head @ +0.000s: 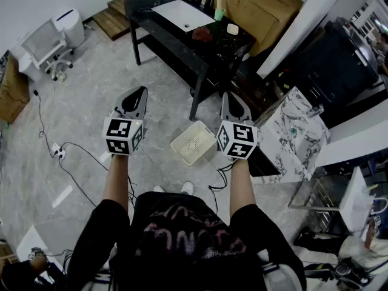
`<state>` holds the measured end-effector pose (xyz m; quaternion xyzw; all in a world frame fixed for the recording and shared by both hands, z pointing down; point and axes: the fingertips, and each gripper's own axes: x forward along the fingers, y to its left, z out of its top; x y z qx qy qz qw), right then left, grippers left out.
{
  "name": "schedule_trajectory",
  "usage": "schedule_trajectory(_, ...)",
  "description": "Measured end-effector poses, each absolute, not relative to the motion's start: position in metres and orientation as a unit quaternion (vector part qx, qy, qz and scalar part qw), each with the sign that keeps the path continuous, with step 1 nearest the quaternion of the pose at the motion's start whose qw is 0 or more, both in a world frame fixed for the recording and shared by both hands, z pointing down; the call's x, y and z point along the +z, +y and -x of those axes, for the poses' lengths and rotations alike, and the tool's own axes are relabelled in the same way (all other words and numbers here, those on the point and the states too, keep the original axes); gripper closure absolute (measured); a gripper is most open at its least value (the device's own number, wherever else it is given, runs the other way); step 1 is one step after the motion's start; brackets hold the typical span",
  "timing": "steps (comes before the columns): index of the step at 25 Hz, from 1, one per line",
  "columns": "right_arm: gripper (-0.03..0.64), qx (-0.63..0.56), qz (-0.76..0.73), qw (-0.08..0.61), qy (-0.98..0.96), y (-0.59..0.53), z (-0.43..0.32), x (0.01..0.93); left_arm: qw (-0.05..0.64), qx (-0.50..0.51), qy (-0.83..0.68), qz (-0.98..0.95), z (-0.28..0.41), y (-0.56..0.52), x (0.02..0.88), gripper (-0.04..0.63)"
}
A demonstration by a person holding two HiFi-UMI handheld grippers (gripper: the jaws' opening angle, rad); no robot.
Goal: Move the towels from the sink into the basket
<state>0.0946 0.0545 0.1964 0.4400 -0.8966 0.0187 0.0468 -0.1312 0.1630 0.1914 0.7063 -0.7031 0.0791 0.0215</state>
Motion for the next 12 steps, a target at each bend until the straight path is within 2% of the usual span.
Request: schedule_trajectory(12,0.603,0.018,-0.429,0.049,-0.902,0.042,-0.099,0.204,0.031,0.088,-0.709,-0.699,0.124,0.155,0.2,0.581)
